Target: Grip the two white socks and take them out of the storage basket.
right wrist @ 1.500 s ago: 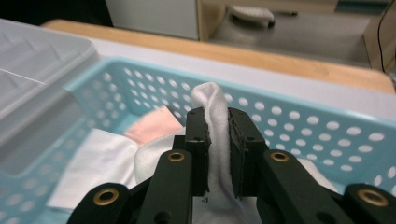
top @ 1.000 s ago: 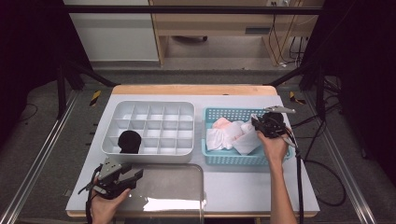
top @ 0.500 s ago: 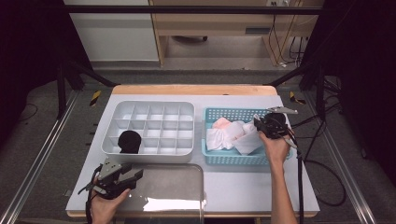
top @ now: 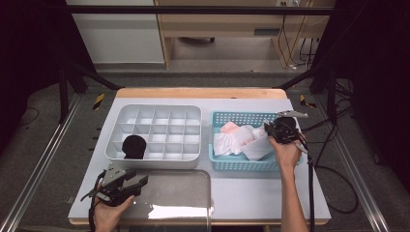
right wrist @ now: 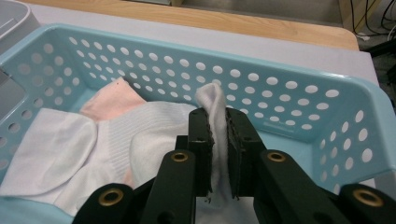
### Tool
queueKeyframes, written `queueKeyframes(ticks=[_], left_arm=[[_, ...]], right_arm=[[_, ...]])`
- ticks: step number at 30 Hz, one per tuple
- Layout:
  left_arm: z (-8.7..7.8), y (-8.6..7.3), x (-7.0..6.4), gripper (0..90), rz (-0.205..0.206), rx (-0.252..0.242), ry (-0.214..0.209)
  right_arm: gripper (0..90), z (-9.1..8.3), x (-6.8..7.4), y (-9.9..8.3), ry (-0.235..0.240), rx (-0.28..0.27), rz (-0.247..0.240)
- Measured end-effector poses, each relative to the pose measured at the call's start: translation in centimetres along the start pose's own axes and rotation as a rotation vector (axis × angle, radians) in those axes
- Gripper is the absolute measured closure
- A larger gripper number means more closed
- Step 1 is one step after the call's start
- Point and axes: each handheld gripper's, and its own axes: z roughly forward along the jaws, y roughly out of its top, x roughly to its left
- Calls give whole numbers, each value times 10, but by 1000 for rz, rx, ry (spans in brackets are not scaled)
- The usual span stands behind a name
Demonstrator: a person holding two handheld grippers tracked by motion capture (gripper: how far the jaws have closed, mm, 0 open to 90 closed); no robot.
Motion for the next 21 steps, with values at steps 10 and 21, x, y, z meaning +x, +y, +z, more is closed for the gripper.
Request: queueKeyframes(ticks=[10,21], left_arm=[[0,0,0,439,1,0,0],[0,0,0,439,-2,-2,-1]], right_arm=[[852,0,-3,-1,-8,15,39],[862,-19,1,4,44,-99,60]])
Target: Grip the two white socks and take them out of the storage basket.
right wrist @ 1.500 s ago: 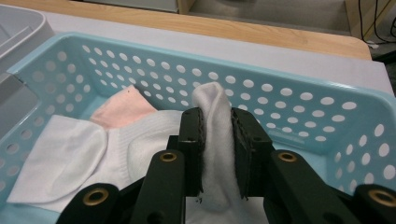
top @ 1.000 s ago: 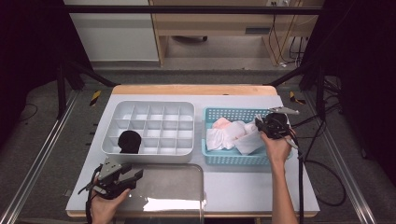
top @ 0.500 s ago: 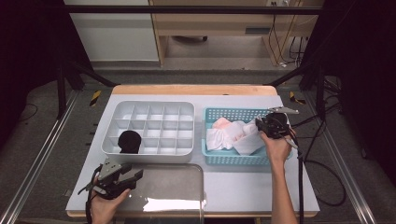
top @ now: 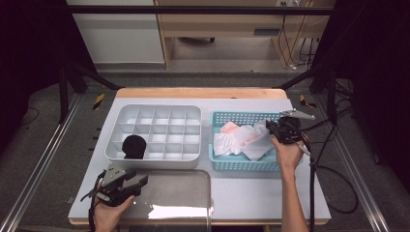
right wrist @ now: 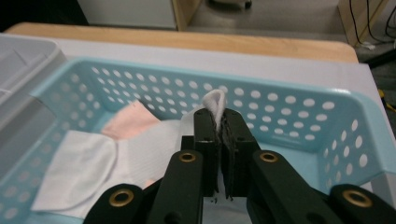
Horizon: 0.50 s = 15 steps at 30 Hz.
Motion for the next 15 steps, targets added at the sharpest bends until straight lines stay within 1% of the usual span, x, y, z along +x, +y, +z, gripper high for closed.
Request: queueKeyframes(ticks=[1,2,4,8,11,14,15], left_arm=[[0,0,0,439,1,0,0],[0,0,0,439,1,0,-1],[0,0,-1,439,3,1,-1],[0,0,-1,439,0,1,-3],[0,0,-1,439,0,0,-4],[0,0,-1,439,-2,-1,-6],[0,0,-1,439,-1,-1,-7]], right_arm=[[863,-3,1,1,7,-17,2],[863,-9,2,4,25,-51,9],[862,-16,4,7,50,-87,9],[861,-30,11,14,101,-170,-8],[861,-40,16,19,128,-208,-19],[861,-48,21,22,152,-232,-37],[861,-52,24,23,167,-244,-43]])
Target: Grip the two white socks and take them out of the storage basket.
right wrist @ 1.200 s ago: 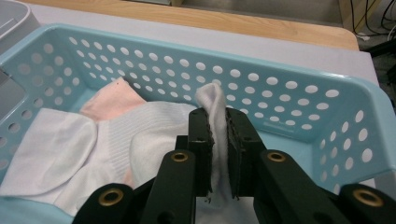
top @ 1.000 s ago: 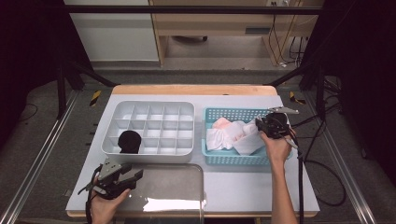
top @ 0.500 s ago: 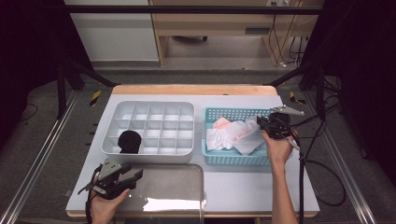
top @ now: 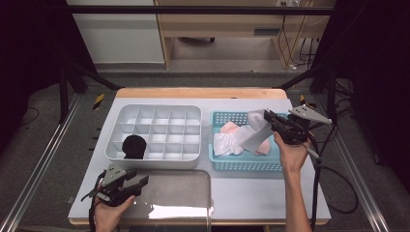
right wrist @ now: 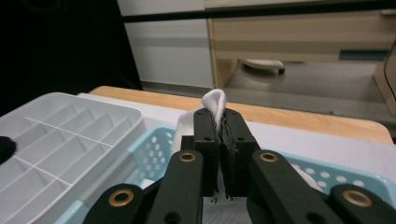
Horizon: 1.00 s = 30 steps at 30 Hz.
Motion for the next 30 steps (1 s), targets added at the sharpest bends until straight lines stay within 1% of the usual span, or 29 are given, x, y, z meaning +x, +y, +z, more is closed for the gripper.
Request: queueKeyframes(ticks=[6,9,14,17,18,21,23,26,28,29,30], left_arm=[[0,0,0,439,-1,-2,-2],[0,0,0,442,-5,-1,-3],[0,1,-1,447,-7,0,-7],[0,1,-1,448,-9,0,-7],[0,1,0,448,-9,0,-7],[-1,1,0,449,-10,-1,-8],[-1,1,-1,450,-11,-3,-8],[-1,1,-1,451,-13,-5,-10],[-1,1,-1,451,-12,-5,-9],[-1,1,-1,451,-12,-4,-9],[-1,1,-1,451,-13,-4,-10]], right_arm=[[861,-17,16,9,62,-48,-23],[861,-28,24,14,100,-66,-32],[860,-48,42,20,166,-96,-75],[860,-61,52,23,205,-115,-94],[860,-65,55,23,223,-117,-92],[859,-74,64,22,263,-105,-107],[858,-77,69,16,283,-90,-115],[858,-79,75,3,307,-61,-119],[858,-78,77,-9,318,-31,-130],[858,-77,78,-15,322,-20,-127],[858,-77,78,-21,337,0,-122]])
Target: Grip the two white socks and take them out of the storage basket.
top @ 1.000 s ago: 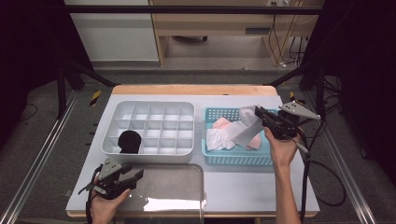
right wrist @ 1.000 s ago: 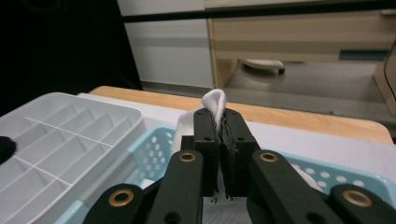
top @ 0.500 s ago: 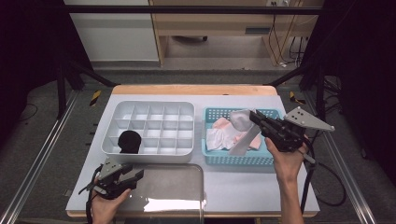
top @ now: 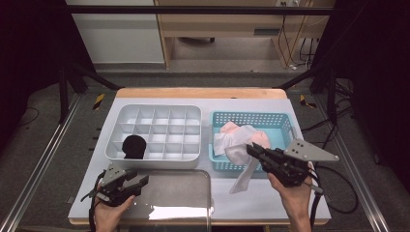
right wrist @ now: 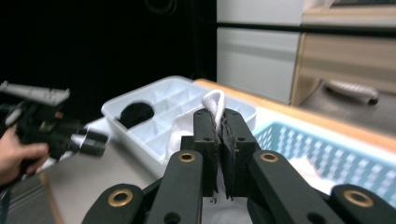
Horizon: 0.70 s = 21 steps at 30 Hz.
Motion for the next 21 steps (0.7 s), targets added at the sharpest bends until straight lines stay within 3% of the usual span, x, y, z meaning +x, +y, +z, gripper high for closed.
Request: queueKeyframes(ticks=[8,15,19,21], left_arm=[[-1,0,0,451,1,-2,2],[-3,0,0,451,-1,-10,3],[-3,0,0,451,3,-10,5],[-3,0,0,451,3,-6,5]], right_arm=[[857,7,7,-49,51,116,31],[852,24,4,-91,12,266,32],[849,35,-5,-114,14,316,92],[846,39,-7,-123,12,346,94]])
